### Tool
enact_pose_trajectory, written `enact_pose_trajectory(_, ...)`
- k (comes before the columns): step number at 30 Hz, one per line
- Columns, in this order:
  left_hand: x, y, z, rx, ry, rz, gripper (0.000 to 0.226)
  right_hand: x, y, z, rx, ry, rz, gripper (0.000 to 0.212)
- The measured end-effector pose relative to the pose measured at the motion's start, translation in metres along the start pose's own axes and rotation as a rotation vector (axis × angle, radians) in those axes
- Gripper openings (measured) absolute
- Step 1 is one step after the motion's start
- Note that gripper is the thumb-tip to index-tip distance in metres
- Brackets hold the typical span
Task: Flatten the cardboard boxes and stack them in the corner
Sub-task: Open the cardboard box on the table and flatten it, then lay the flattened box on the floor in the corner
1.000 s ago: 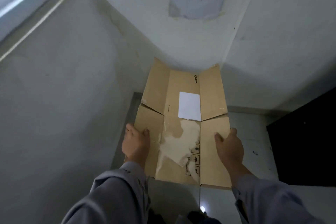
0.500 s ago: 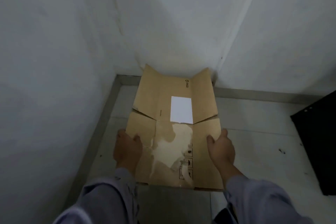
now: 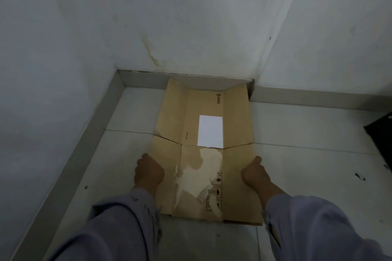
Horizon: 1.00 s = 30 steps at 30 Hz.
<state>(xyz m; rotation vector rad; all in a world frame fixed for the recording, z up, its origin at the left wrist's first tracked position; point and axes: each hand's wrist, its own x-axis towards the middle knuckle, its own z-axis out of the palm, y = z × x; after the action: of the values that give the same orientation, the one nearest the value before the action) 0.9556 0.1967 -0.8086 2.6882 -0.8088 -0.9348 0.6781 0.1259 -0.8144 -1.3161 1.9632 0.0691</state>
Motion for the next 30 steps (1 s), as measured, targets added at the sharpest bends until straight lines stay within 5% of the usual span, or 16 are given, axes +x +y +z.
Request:
enact_pose_trajectory(7, 0.036, -0.009, 0.01, 0.094, -0.009, 0.0, 0.054, 0.024, 0.001, -0.004, -0.039, 0.064, -0.073, 0.072)
enact_pose_trajectory(10, 0.031, -0.005, 0.015, 0.224, 0.047, 0.016, 0.061, 0.031, 0.003, 0.001, -0.234, 0.102, -0.037, 0.072)
enact_pose_trajectory(16, 0.011, 0.006, 0.055, 0.504, 0.004, 0.487, 0.066, 0.03, -0.006, 0.018, -0.463, 0.059, -0.241, 0.048)
enact_pose_trajectory(20, -0.001, 0.012, 0.075, 0.547, -0.163, 0.447, 0.07, 0.032, -0.008, 0.025, -0.477, -0.067, -0.245, 0.052)
enact_pose_trajectory(30, -0.041, 0.042, 0.036, 0.642, -0.219, 0.5, 0.058, -0.006, -0.014, -0.015, -0.338, -0.101, -0.29, 0.049)
